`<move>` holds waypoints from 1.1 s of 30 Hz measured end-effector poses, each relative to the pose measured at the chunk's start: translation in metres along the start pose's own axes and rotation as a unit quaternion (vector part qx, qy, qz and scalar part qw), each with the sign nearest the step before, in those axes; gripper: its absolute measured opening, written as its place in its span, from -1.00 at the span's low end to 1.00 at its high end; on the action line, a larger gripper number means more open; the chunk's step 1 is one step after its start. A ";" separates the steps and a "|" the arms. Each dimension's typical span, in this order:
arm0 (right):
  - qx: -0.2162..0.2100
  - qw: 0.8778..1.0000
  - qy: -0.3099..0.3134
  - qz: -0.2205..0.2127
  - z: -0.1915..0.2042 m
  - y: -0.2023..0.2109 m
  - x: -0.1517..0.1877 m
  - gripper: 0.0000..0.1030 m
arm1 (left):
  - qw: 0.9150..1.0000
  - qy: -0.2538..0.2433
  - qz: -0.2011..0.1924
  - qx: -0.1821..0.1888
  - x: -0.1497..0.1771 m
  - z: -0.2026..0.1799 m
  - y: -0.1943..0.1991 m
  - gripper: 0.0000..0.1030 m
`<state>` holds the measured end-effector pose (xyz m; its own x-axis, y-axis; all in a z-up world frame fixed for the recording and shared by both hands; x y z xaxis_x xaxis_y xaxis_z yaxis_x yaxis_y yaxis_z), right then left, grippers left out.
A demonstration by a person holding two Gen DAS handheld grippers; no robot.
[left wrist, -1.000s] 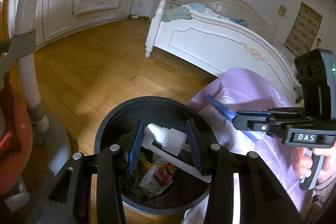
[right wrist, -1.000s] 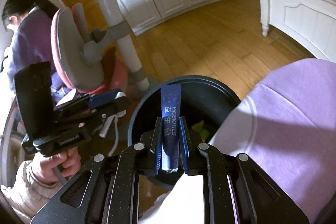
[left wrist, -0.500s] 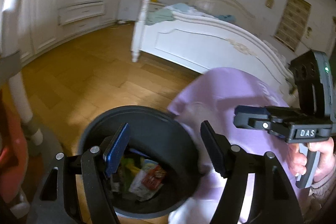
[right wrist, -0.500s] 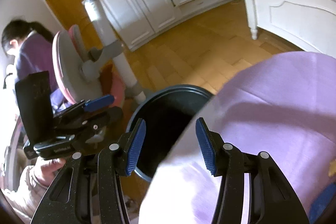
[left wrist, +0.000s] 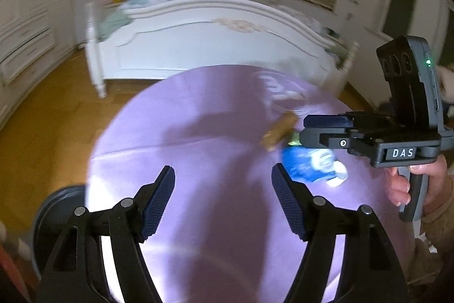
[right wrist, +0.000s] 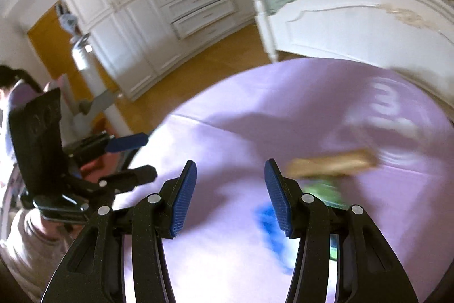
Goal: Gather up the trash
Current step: 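Grasp the gold foil wrapper with the left gripper while the right grasps the green Doublemint box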
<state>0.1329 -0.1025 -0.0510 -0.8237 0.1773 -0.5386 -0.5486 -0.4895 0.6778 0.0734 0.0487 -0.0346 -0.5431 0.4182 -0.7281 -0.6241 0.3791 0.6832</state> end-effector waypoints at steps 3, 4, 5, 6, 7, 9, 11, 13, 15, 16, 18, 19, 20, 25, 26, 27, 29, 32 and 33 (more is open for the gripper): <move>0.024 1.000 -0.001 -0.003 -0.030 0.011 0.004 -0.02 | 0.999 -0.030 0.009 0.022 -0.020 -0.016 -0.024 0.37; 0.033 0.999 0.001 -0.002 -0.039 0.014 0.006 -0.02 | 0.999 -0.040 0.015 0.030 -0.027 -0.021 -0.035 0.37; 0.042 0.999 0.004 0.000 -0.047 0.015 0.008 -0.02 | 0.998 -0.048 0.020 0.036 -0.031 -0.025 -0.042 0.35; 0.052 0.999 0.009 0.004 -0.058 0.016 0.011 -0.02 | 0.997 -0.061 0.027 0.045 -0.038 -0.030 -0.054 0.35; 0.056 0.998 0.012 0.007 -0.065 0.018 0.012 -0.02 | 0.996 -0.070 0.033 0.051 -0.043 -0.035 -0.063 0.34; 0.065 0.997 0.024 0.017 -0.077 0.016 0.017 -0.02 | 0.993 -0.092 0.046 0.063 -0.054 -0.045 -0.083 0.23; 0.065 0.997 0.035 0.029 -0.082 0.013 0.022 -0.02 | 0.989 -0.114 0.060 0.073 -0.063 -0.054 -0.104 0.21; 0.060 0.996 0.052 0.041 -0.082 0.009 0.027 -0.02 | 0.985 -0.132 0.076 0.081 -0.067 -0.061 -0.120 0.00; 0.061 0.994 0.073 0.049 -0.079 0.005 0.030 -0.02 | 0.980 -0.153 0.096 0.088 -0.068 -0.067 -0.138 -0.14; 0.057 0.993 0.085 0.053 -0.078 0.004 0.031 -0.02 | 0.978 -0.158 0.102 0.090 -0.068 -0.068 -0.143 -0.18; 0.055 0.992 0.101 0.059 -0.076 -0.001 0.030 -0.02 | 0.976 -0.166 0.111 0.090 -0.069 -0.073 -0.155 -0.20; 0.055 0.991 0.106 0.062 -0.075 -0.003 0.030 -0.02 | 0.976 -0.166 0.113 0.089 -0.070 -0.074 -0.159 -0.21; 0.054 0.990 0.110 0.064 -0.073 -0.006 0.029 -0.02 | 0.976 -0.167 0.109 0.085 -0.071 -0.073 -0.162 -0.25; 0.059 0.988 0.125 0.074 -0.061 -0.024 0.022 -0.02 | 0.982 -0.145 0.101 0.072 -0.074 -0.061 -0.167 -0.59; 0.061 0.987 0.127 0.075 -0.058 -0.026 0.022 -0.02 | 0.983 -0.140 0.100 0.068 -0.073 -0.058 -0.167 -0.60; 0.064 0.987 0.128 0.077 -0.056 -0.030 0.021 -0.02 | 0.984 -0.133 0.097 0.061 -0.072 -0.053 -0.166 -0.60; 0.068 0.987 0.123 0.083 -0.053 -0.040 0.018 -0.02 | 0.987 -0.118 0.093 0.052 -0.069 -0.047 -0.163 -0.61; 0.081 0.987 0.117 0.071 -0.050 -0.043 0.017 -0.34 | 0.990 -0.098 0.090 0.036 -0.064 -0.037 -0.157 -0.61; 0.081 0.989 0.106 0.070 -0.052 -0.043 0.015 -0.35 | 0.991 -0.091 0.089 0.036 -0.063 -0.034 -0.154 -0.61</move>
<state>0.1513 -0.1229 -0.1145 -0.8544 -0.0732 -0.5145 -0.4609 -0.3507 0.8152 0.1849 -0.0640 -0.0960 -0.5262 0.6238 -0.5779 -0.4825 0.3406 0.8070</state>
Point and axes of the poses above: each gripper's, at about its wrist camera, not at the fingertips, and y roughly against the way its jaws point, z to its left, x to its underside, the point moved 3 cm from there along -y, roughly the way its jaws point, and after that the axes turned 15 degrees about -y, right-handed, at the moved point
